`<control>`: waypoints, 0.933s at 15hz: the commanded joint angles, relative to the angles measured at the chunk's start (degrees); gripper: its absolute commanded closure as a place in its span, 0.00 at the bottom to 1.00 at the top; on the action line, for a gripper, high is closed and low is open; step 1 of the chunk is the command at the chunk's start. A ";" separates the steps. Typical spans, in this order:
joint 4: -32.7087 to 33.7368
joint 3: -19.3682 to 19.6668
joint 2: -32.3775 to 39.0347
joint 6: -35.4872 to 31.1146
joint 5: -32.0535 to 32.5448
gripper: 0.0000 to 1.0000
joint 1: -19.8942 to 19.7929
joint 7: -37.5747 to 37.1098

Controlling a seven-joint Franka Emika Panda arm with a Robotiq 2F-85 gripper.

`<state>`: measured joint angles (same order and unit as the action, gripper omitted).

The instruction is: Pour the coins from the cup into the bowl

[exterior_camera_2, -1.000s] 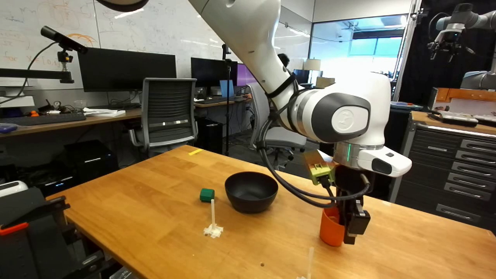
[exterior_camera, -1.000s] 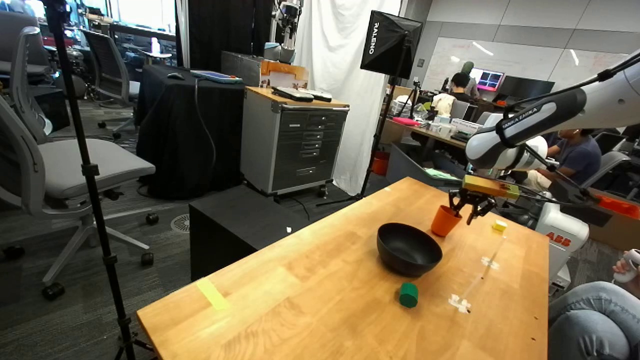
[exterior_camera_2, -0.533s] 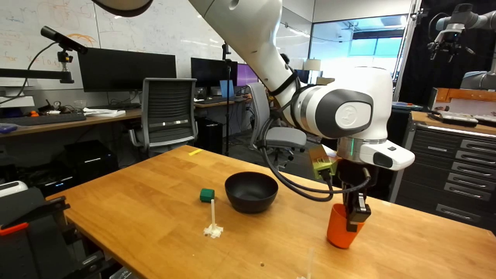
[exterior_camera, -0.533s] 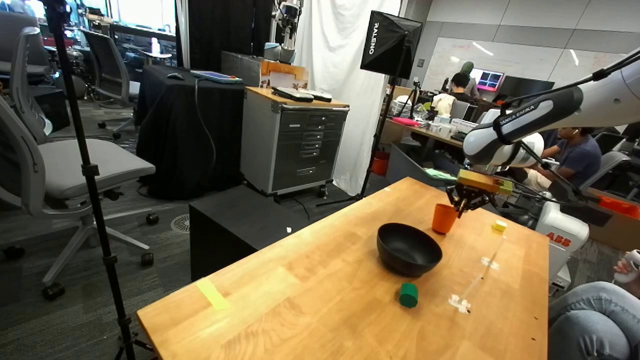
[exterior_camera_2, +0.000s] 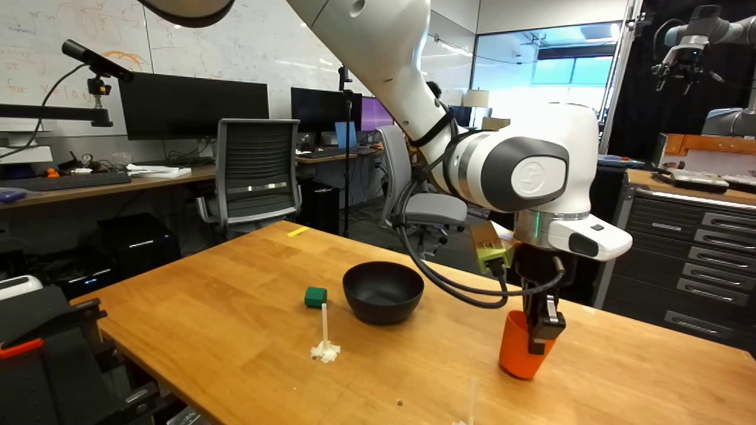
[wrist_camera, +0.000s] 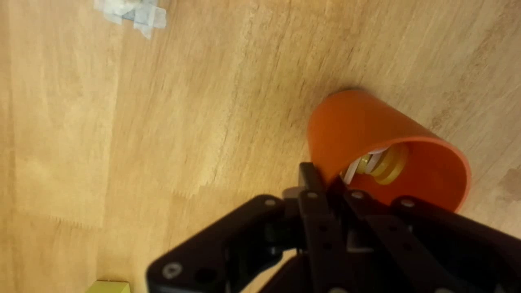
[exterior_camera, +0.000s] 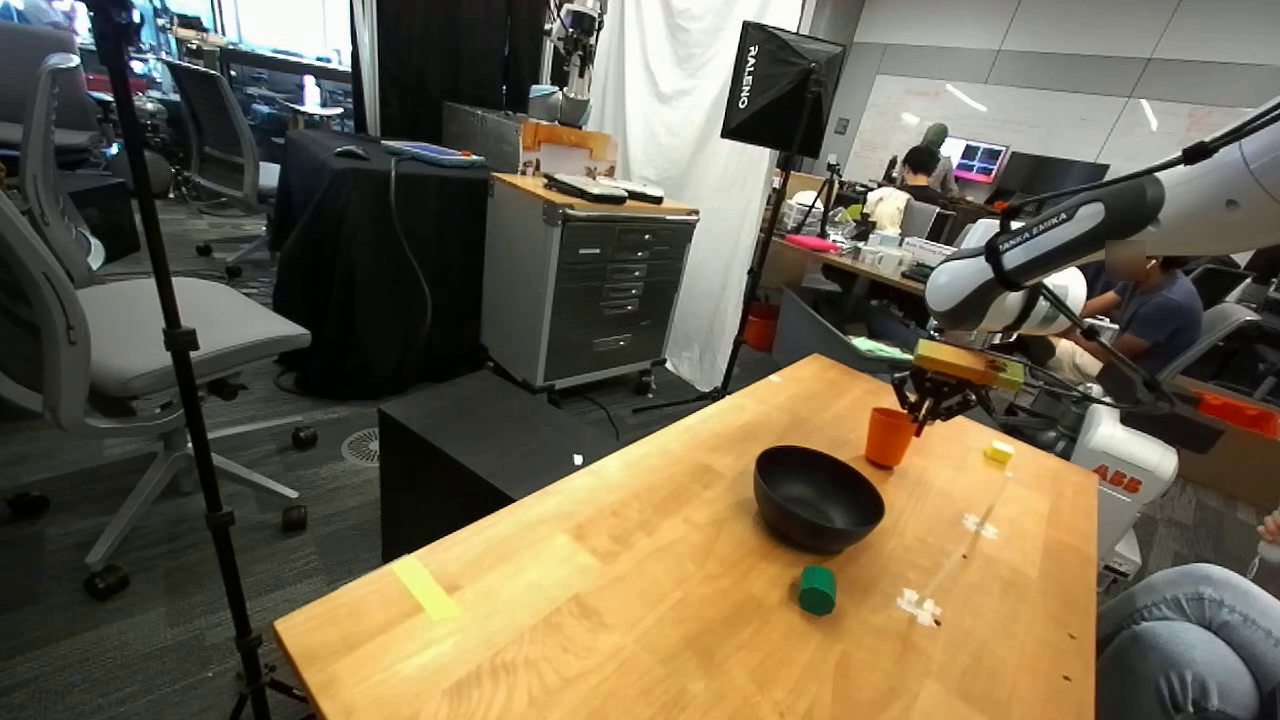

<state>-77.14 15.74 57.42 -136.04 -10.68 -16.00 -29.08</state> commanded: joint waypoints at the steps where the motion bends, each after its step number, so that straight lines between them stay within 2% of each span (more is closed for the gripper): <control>1: -0.75 0.15 -0.93 -0.06 0.46 0.93 0.51 0.33; 5: -4.42 -0.16 -3.88 -1.88 0.42 0.91 1.28 1.60; 9: -6.18 0.02 -4.98 -3.23 0.63 0.95 2.02 2.02; 14: -8.58 0.01 -6.43 -4.99 0.73 0.94 2.67 2.31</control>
<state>-81.63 15.73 54.31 -139.22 -10.37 -14.05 -27.87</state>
